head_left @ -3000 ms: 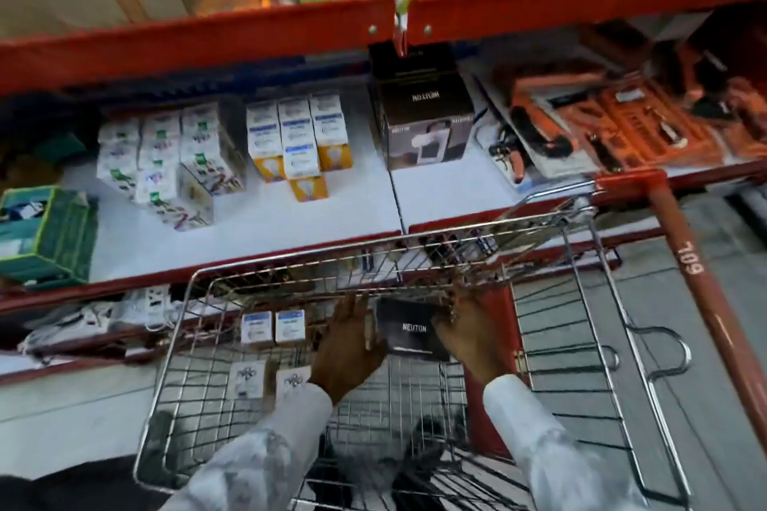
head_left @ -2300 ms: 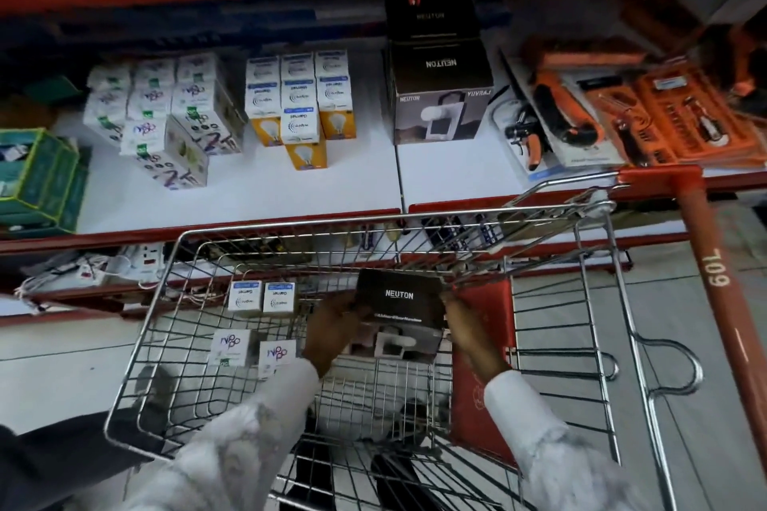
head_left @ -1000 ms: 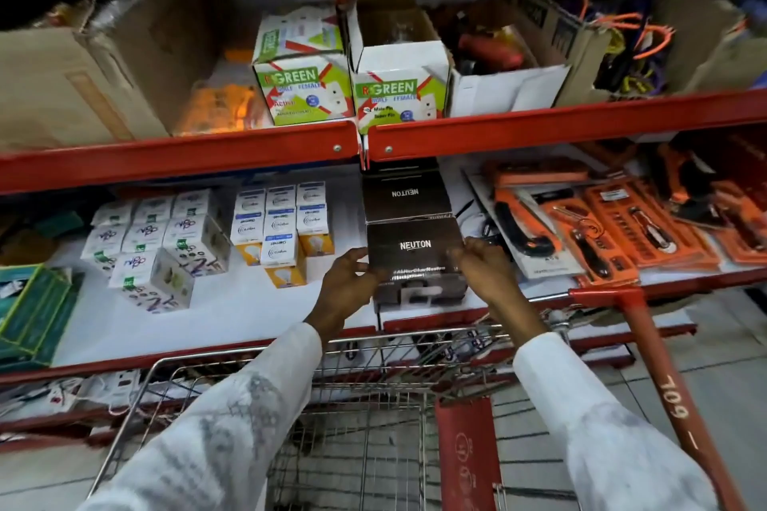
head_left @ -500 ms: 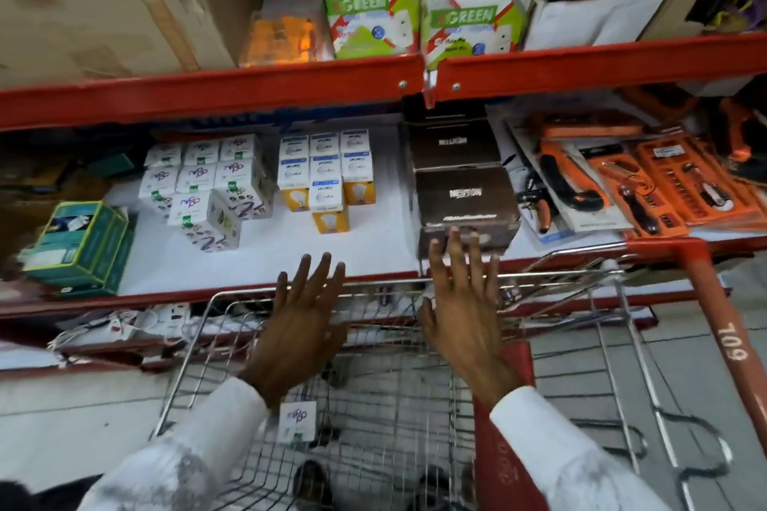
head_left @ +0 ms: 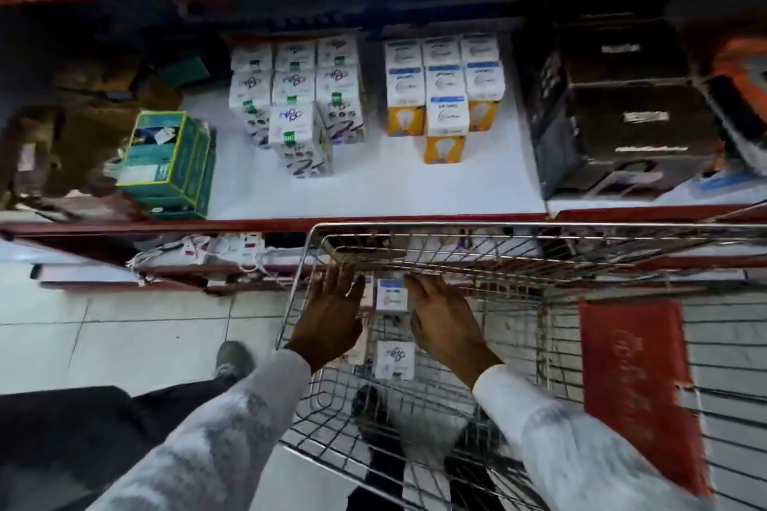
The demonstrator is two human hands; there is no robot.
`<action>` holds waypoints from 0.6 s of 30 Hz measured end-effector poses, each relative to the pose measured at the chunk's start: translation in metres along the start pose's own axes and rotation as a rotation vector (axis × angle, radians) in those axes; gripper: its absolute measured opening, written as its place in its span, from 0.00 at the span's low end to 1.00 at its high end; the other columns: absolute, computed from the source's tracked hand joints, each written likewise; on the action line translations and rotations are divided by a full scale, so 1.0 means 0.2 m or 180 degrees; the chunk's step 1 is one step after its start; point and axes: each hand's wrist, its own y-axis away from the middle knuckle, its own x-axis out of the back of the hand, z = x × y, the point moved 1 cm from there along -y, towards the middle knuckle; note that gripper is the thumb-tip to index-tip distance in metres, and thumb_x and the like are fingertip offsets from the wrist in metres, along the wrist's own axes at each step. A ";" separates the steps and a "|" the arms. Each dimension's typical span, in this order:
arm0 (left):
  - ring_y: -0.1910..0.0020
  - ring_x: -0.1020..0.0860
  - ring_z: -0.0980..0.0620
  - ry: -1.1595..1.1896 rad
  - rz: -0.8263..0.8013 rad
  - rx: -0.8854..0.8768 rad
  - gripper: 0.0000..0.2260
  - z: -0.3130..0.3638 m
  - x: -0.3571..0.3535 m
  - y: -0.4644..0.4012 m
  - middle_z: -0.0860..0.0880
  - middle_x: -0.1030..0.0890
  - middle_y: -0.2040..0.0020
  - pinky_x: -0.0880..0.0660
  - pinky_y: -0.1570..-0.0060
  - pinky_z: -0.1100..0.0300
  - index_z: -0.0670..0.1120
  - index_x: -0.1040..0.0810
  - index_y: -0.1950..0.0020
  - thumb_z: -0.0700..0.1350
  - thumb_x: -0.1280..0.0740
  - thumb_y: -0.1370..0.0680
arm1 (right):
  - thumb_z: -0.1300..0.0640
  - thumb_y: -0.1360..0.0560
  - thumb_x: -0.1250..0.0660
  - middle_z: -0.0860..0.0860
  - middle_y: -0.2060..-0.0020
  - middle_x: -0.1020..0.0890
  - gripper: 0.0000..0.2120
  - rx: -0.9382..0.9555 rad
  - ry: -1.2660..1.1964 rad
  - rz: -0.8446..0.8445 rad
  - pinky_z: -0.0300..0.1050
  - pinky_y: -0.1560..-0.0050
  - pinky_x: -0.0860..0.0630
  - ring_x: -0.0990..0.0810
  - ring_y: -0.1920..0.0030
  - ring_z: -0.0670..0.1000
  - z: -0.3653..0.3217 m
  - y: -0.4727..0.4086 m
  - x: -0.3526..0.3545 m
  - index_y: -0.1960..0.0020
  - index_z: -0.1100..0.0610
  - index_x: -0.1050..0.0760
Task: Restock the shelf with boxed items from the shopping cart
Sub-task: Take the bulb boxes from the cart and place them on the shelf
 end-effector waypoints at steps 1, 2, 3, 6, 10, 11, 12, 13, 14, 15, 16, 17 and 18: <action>0.17 0.56 0.39 -0.0007 0.0021 -0.0015 0.34 -0.01 -0.01 -0.03 0.42 0.56 0.16 0.55 0.19 0.42 0.45 0.54 0.17 0.48 0.40 0.18 | 0.57 0.23 0.39 0.54 0.23 0.36 0.34 -0.0050 -0.0001 -0.0101 0.52 0.28 0.34 0.35 0.25 0.58 -0.01 -0.02 -0.03 0.20 0.56 0.46; 0.17 0.55 0.39 0.0001 0.0024 -0.0054 0.34 -0.02 -0.04 -0.07 0.42 0.54 0.16 0.54 0.19 0.44 0.45 0.53 0.17 0.47 0.39 0.18 | 0.58 0.25 0.38 0.54 0.23 0.36 0.35 -0.0115 -0.0028 -0.0178 0.52 0.28 0.34 0.36 0.25 0.58 -0.03 -0.06 -0.08 0.20 0.56 0.46; 0.17 0.53 0.39 0.0010 0.0016 -0.0102 0.34 -0.04 -0.07 -0.11 0.42 0.53 0.16 0.52 0.19 0.45 0.45 0.53 0.17 0.45 0.39 0.19 | 0.58 0.26 0.36 0.54 0.23 0.36 0.37 -0.0188 -0.0059 -0.0222 0.52 0.29 0.34 0.36 0.25 0.58 -0.04 -0.10 -0.13 0.20 0.56 0.46; 0.18 0.48 0.38 0.0086 0.0011 -0.0237 0.34 -0.05 -0.15 -0.21 0.41 0.46 0.17 0.44 0.20 0.44 0.43 0.48 0.18 0.39 0.36 0.21 | 0.57 0.27 0.32 0.55 0.22 0.38 0.40 -0.0408 -0.0068 -0.0334 0.55 0.28 0.34 0.38 0.23 0.59 -0.05 -0.19 -0.23 0.20 0.57 0.47; 0.21 0.39 0.37 0.0118 0.0089 -0.0239 0.35 -0.06 -0.21 -0.29 0.40 0.37 0.20 0.36 0.25 0.44 0.42 0.42 0.20 0.31 0.34 0.24 | 0.58 0.28 0.28 0.56 0.24 0.35 0.42 -0.0568 -0.0012 -0.0459 0.56 0.29 0.32 0.36 0.24 0.60 -0.07 -0.31 -0.32 0.21 0.58 0.47; 0.22 0.36 0.38 0.0118 0.0080 -0.0195 0.34 -0.06 -0.21 -0.30 0.39 0.35 0.21 0.33 0.26 0.45 0.41 0.41 0.20 0.30 0.35 0.25 | 0.58 0.28 0.28 0.56 0.26 0.31 0.41 -0.0606 -0.0018 -0.0439 0.55 0.31 0.31 0.32 0.27 0.60 -0.07 -0.32 -0.32 0.21 0.57 0.44; 0.24 0.33 0.37 0.0106 0.0101 -0.0155 0.33 -0.06 -0.21 -0.31 0.38 0.33 0.23 0.30 0.28 0.45 0.41 0.40 0.21 0.28 0.36 0.25 | 0.58 0.29 0.28 0.56 0.29 0.28 0.38 -0.0640 -0.0050 -0.0394 0.53 0.33 0.29 0.29 0.29 0.59 -0.07 -0.34 -0.33 0.23 0.56 0.40; 0.26 0.31 0.37 0.0085 0.0151 -0.0137 0.33 -0.06 -0.20 -0.32 0.38 0.31 0.25 0.28 0.31 0.45 0.40 0.39 0.21 0.27 0.36 0.26 | 0.57 0.29 0.28 0.55 0.32 0.25 0.35 -0.0671 -0.0118 -0.0346 0.52 0.35 0.28 0.27 0.32 0.58 -0.06 -0.34 -0.32 0.25 0.55 0.36; 0.27 0.29 0.37 0.0069 0.0198 -0.0143 0.34 -0.06 -0.19 -0.33 0.38 0.29 0.26 0.26 0.32 0.45 0.39 0.38 0.22 0.27 0.35 0.27 | 0.56 0.30 0.27 0.54 0.34 0.24 0.32 -0.0704 -0.0214 -0.0299 0.51 0.36 0.27 0.26 0.33 0.57 -0.05 -0.34 -0.31 0.28 0.54 0.33; 0.29 0.28 0.37 0.0056 0.0226 -0.0155 0.33 -0.06 -0.17 -0.32 0.38 0.28 0.27 0.26 0.34 0.45 0.39 0.37 0.22 0.27 0.34 0.27 | 0.54 0.30 0.27 0.53 0.35 0.23 0.30 -0.0735 -0.0315 -0.0254 0.49 0.38 0.26 0.25 0.35 0.56 -0.04 -0.33 -0.28 0.30 0.53 0.30; 0.30 0.26 0.38 0.0053 0.0246 -0.0175 0.32 -0.05 -0.15 -0.31 0.39 0.27 0.29 0.25 0.35 0.46 0.40 0.35 0.23 0.28 0.34 0.27 | 0.53 0.32 0.26 0.53 0.37 0.22 0.30 -0.0764 -0.0423 -0.0208 0.49 0.39 0.25 0.24 0.36 0.56 -0.03 -0.31 -0.25 0.31 0.53 0.28; 0.32 0.25 0.38 0.0066 0.0250 -0.0196 0.31 -0.05 -0.11 -0.30 0.39 0.25 0.30 0.24 0.37 0.47 0.40 0.33 0.25 0.29 0.33 0.28 | 0.51 0.33 0.25 0.53 0.38 0.21 0.29 -0.0798 -0.0543 -0.0170 0.48 0.41 0.23 0.23 0.37 0.56 -0.03 -0.29 -0.20 0.33 0.52 0.26; 0.34 0.23 0.39 0.0106 0.0253 -0.0211 0.31 -0.05 -0.06 -0.27 0.41 0.25 0.31 0.23 0.39 0.48 0.41 0.32 0.26 0.31 0.31 0.28 | 0.49 0.34 0.24 0.53 0.39 0.19 0.29 -0.0834 -0.0675 -0.0152 0.48 0.43 0.23 0.22 0.38 0.56 -0.02 -0.27 -0.14 0.34 0.52 0.25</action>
